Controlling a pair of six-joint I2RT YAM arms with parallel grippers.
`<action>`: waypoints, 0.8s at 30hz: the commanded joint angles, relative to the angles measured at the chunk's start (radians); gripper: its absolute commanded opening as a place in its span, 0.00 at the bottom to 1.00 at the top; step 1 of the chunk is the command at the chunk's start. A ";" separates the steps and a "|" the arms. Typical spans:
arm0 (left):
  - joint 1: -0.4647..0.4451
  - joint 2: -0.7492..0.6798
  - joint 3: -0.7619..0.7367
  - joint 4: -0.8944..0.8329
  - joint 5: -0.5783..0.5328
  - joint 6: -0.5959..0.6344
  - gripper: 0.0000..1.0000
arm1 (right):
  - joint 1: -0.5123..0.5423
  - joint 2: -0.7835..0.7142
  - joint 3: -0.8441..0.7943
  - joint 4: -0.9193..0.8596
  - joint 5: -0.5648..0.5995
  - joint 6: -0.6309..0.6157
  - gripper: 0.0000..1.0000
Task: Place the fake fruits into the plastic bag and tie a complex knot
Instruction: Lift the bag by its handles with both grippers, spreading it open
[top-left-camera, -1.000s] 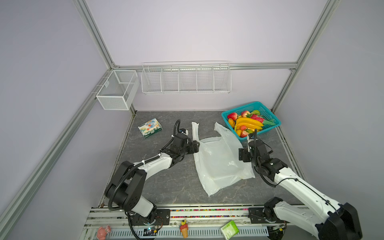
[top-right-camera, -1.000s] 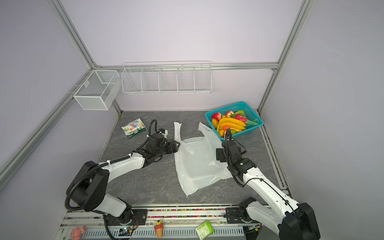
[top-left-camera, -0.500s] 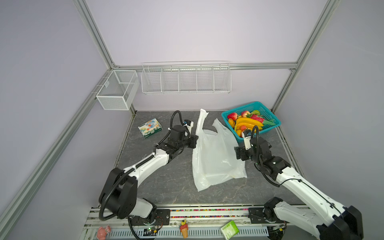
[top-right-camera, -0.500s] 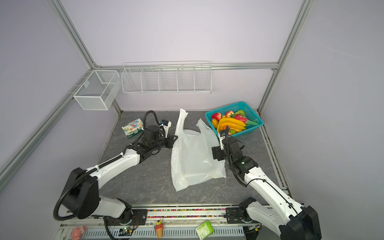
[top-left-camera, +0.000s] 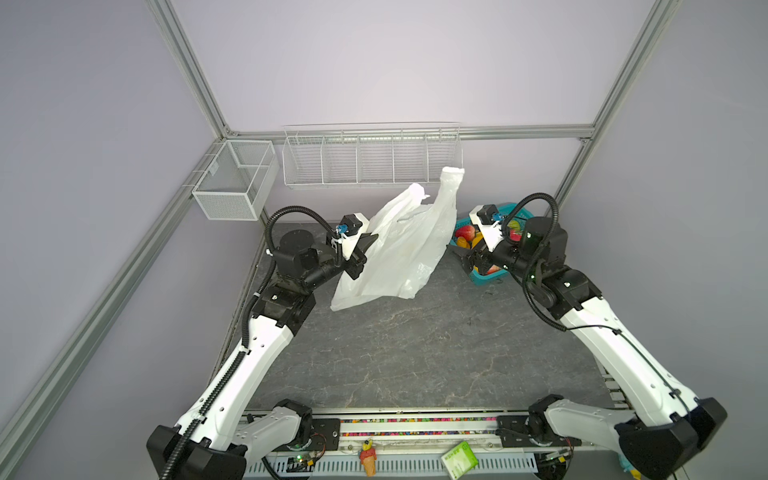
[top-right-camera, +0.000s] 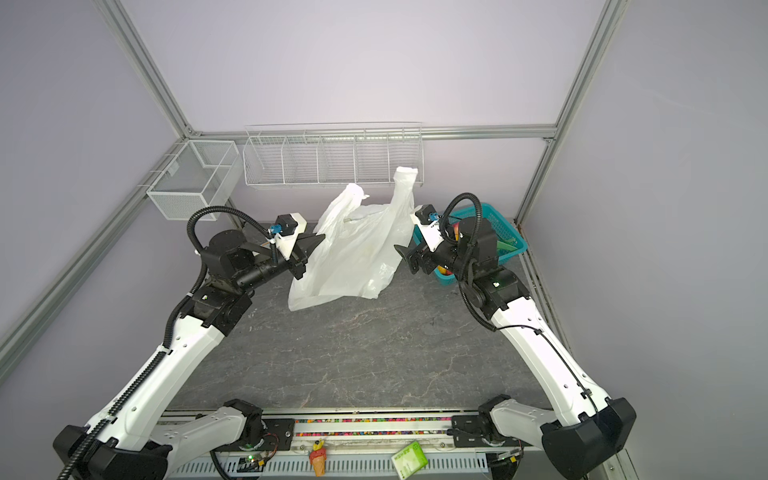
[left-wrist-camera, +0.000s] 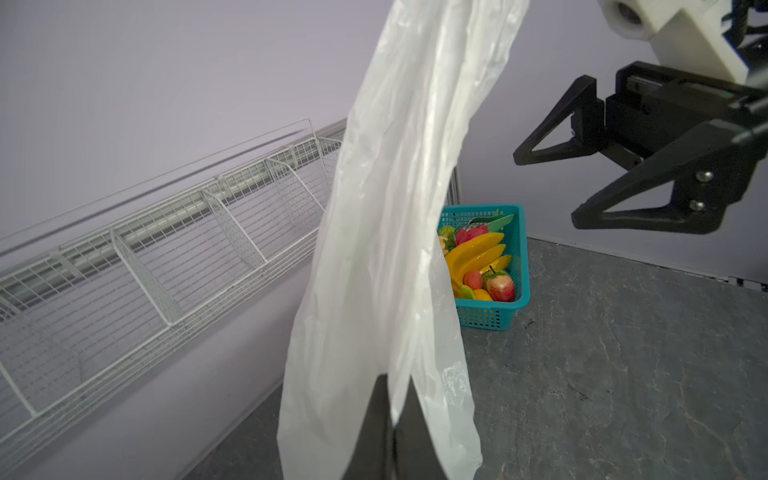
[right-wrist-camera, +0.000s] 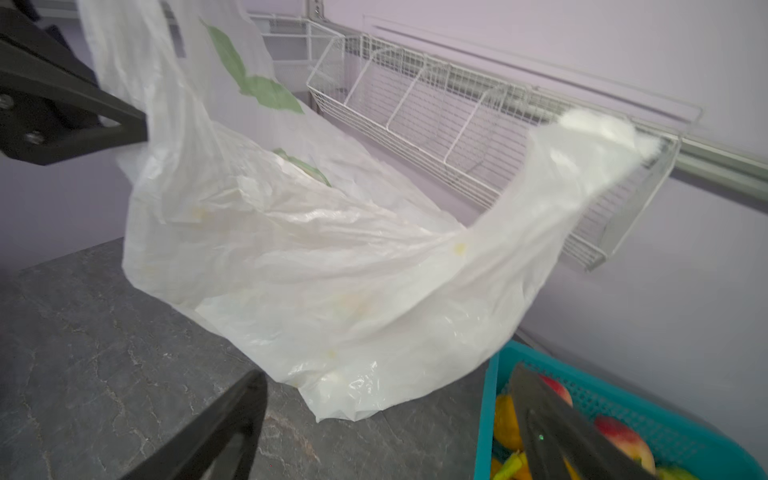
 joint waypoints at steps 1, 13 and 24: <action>0.001 0.021 0.103 -0.172 0.010 0.245 0.00 | 0.013 0.026 0.119 -0.117 -0.171 -0.189 0.95; 0.000 -0.030 0.160 -0.253 0.024 0.349 0.00 | -0.056 0.235 0.438 -0.423 -0.375 -0.477 0.97; 0.001 -0.043 0.150 -0.222 0.079 0.338 0.00 | -0.053 0.438 0.534 -0.459 -0.531 -0.508 0.82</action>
